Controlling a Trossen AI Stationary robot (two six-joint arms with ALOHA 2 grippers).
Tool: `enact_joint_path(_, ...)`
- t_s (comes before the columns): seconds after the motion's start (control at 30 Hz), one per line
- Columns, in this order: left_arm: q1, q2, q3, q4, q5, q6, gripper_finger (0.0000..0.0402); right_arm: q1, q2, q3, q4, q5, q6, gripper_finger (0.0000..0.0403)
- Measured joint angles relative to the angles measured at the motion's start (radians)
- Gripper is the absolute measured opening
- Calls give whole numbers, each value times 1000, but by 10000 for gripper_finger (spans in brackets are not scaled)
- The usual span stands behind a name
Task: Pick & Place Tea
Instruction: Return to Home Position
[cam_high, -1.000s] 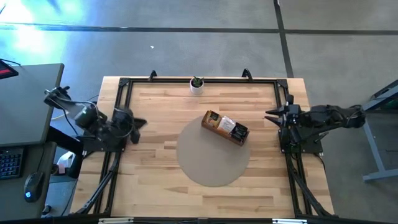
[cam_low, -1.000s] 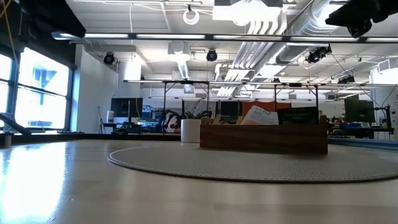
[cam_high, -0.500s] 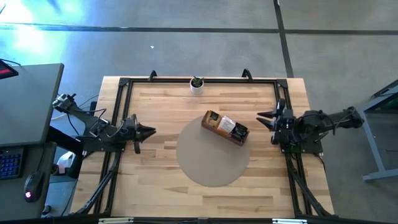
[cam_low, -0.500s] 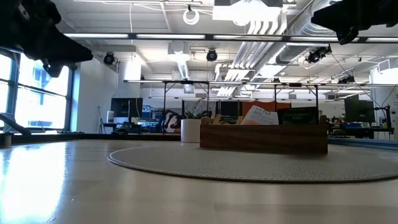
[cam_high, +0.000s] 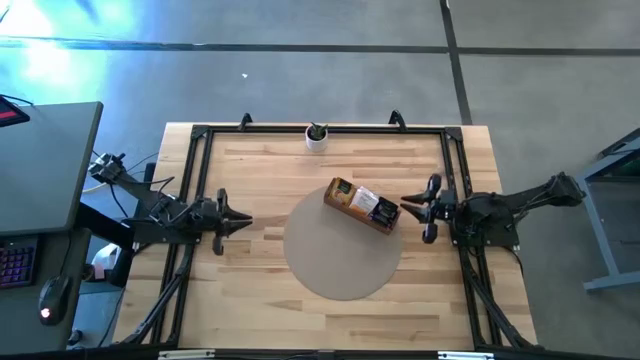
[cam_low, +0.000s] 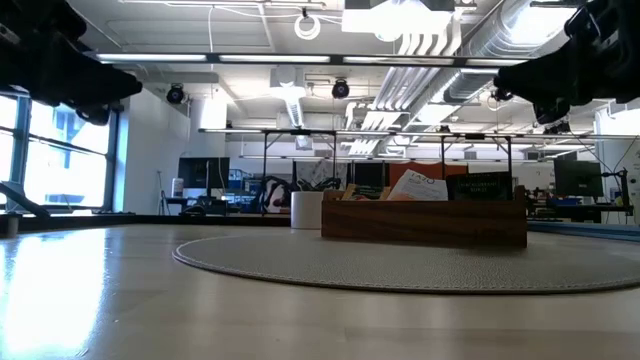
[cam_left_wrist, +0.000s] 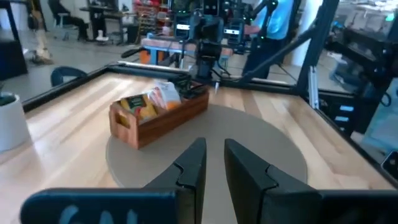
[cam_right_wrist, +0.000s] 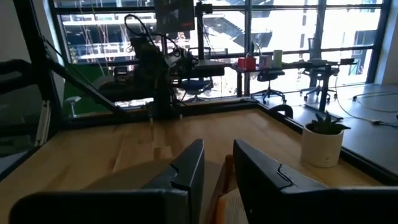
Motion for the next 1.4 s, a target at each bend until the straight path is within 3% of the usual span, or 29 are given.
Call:
enact_joint_path(0.23, 0, 1, -2, -1, -25, 97, 58, 0, -1, 0, -1, -51, -1, 82)
enact_joint_path(0.83, 0, 42, -2, -9, -26, 11, 58, 0, 0, -1, -160, -34, -13, 83)
enact_joint_path(1.03, 0, 42, -2, -10, -26, 11, 58, 0, 0, -1, -189, -13, 57, 83)
enact_joint_path(1.4, 0, 42, -2, -10, -26, 10, 58, 0, 0, -1, -191, -10, -36, 83)
